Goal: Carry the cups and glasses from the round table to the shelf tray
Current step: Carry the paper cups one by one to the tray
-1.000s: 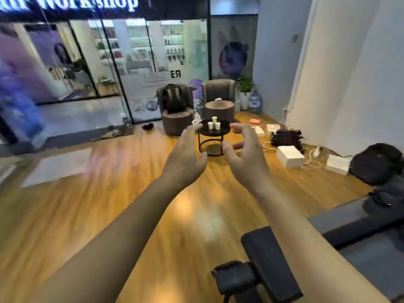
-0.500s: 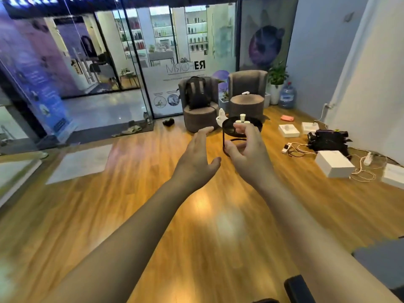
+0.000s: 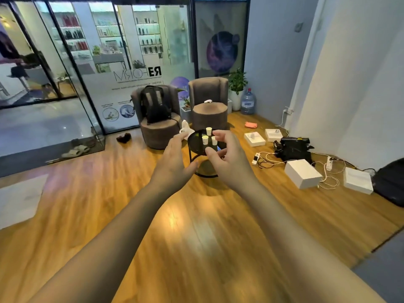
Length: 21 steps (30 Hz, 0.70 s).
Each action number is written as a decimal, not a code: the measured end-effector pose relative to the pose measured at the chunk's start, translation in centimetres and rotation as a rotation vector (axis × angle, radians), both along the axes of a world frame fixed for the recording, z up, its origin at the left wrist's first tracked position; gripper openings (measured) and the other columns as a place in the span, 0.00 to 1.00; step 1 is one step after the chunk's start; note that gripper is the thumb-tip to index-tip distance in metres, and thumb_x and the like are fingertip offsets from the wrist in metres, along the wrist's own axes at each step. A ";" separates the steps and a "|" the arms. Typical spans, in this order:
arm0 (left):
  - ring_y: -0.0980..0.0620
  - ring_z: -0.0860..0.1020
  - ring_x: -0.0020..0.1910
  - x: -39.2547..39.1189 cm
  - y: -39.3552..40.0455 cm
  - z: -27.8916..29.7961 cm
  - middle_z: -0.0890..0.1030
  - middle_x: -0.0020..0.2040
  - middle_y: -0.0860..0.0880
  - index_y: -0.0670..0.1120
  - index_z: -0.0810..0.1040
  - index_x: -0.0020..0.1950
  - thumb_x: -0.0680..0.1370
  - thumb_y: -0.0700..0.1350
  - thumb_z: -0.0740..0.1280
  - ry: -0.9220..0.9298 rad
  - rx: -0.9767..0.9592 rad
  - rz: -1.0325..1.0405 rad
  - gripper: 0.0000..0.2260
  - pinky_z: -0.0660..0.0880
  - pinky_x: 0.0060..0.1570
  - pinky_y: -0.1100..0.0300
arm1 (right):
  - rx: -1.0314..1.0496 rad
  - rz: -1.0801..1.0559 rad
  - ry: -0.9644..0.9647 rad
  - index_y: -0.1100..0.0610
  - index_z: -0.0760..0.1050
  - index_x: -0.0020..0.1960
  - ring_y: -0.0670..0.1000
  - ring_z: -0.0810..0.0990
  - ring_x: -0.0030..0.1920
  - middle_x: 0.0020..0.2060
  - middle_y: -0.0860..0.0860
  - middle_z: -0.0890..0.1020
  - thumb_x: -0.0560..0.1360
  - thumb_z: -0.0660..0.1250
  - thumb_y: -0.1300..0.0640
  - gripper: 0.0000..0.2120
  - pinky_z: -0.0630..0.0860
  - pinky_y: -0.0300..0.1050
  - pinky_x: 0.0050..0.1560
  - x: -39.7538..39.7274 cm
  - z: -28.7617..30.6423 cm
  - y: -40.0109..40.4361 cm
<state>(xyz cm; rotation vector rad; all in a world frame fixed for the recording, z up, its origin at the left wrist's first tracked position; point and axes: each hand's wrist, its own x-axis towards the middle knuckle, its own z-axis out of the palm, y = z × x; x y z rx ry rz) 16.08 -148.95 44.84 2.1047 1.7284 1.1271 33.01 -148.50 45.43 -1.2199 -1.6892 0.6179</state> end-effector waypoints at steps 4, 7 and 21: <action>0.54 0.67 0.71 -1.9 9.4 -1.5 0.68 0.74 0.51 0.52 0.61 0.76 0.77 0.46 0.74 -0.010 -0.021 -0.034 0.32 0.65 0.59 0.65 | -0.034 -0.028 -0.002 0.46 0.66 0.72 0.44 0.78 0.51 0.68 0.46 0.71 0.80 0.66 0.48 0.22 0.80 0.40 0.46 -2.0 -1.5 9.2; 0.63 0.65 0.63 -3.8 17.0 -2.5 0.69 0.70 0.53 0.52 0.62 0.75 0.76 0.46 0.74 -0.011 -0.024 -0.063 0.31 0.62 0.53 0.73 | -0.061 -0.042 0.003 0.44 0.65 0.72 0.45 0.78 0.53 0.68 0.45 0.71 0.80 0.65 0.47 0.22 0.82 0.43 0.48 -3.8 -2.2 16.2; 0.54 0.67 0.74 -7.6 49.6 -6.0 0.66 0.77 0.53 0.52 0.57 0.79 0.76 0.47 0.75 0.001 -0.200 -0.140 0.37 0.66 0.62 0.65 | -0.232 -0.150 -0.004 0.44 0.64 0.72 0.42 0.78 0.48 0.69 0.46 0.70 0.80 0.66 0.47 0.22 0.74 0.31 0.39 -6.8 -5.5 45.7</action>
